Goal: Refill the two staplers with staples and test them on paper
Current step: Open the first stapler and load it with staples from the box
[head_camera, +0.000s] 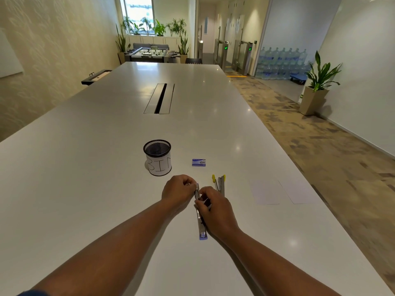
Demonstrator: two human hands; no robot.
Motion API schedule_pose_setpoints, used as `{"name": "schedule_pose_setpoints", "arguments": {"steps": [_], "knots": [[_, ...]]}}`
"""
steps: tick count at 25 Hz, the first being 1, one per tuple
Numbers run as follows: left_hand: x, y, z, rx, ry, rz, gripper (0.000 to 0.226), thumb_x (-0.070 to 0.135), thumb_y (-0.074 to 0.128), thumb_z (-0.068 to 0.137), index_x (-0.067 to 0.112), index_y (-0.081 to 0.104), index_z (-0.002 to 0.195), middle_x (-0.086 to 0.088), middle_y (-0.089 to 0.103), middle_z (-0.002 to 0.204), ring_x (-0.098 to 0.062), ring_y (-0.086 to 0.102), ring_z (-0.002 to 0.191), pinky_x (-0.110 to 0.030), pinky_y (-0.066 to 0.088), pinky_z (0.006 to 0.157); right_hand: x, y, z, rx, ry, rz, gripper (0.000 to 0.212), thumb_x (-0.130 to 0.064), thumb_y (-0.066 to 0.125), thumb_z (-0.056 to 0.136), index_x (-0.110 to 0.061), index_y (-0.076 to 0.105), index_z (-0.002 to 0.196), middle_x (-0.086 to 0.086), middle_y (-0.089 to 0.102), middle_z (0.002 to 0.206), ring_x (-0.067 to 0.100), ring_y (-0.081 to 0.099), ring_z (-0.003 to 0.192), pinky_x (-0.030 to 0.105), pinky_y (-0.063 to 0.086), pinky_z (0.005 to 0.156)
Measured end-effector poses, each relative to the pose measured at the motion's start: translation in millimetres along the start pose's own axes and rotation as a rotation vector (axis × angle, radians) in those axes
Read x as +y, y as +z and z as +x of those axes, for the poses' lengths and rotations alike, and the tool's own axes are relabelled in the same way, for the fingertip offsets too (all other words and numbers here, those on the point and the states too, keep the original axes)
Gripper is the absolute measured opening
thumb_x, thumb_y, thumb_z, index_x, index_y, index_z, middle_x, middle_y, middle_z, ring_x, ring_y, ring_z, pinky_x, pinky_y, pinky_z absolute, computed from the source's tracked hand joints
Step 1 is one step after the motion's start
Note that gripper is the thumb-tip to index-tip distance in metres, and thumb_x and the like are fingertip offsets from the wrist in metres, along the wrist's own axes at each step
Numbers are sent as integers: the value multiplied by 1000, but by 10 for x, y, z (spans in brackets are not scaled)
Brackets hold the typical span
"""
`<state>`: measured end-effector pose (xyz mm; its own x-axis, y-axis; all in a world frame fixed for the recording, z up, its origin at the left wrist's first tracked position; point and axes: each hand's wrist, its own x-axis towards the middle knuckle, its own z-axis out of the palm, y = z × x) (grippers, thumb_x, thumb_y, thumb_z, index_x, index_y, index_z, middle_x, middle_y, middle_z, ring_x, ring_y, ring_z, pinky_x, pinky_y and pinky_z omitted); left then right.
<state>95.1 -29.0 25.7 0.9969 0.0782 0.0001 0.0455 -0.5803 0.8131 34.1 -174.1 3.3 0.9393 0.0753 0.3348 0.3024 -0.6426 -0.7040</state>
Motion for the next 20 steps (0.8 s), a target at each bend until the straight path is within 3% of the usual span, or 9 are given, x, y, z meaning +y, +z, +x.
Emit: {"name": "schedule_pose_setpoints", "arguments": {"steps": [3,9,13,20], "knots": [[-10,0,1,-3,19,6,9,26,68,89,26,75,83,13,73,81,-3,67,79,-22,48,66,4,0,-3,-7,-15,-4,17,-26,59,97,-35,47,88,-11,59,75,11,57,69,32,51,61],[-56,-3,3,-2,31,2,12,28,70,88,33,72,76,18,71,77,0,66,76,-19,44,62,4,6,15,-23,-63,-25,6,-24,58,98,-25,63,97,-6,64,83,12,58,75,36,53,71],[-74,6,20,-11,33,-2,9,30,70,88,32,73,79,17,72,79,-1,67,78,-22,49,68,-26,5,4,-1,-74,-56,7,-31,63,94,-26,59,95,-9,60,79,9,54,70,21,45,64],[-88,14,25,-9,18,-34,11,31,73,87,32,73,77,17,73,78,-1,68,78,-23,51,69,-22,34,15,-28,-74,-121,14,-31,56,97,-25,62,108,-6,57,83,12,53,74,28,47,66]]}}
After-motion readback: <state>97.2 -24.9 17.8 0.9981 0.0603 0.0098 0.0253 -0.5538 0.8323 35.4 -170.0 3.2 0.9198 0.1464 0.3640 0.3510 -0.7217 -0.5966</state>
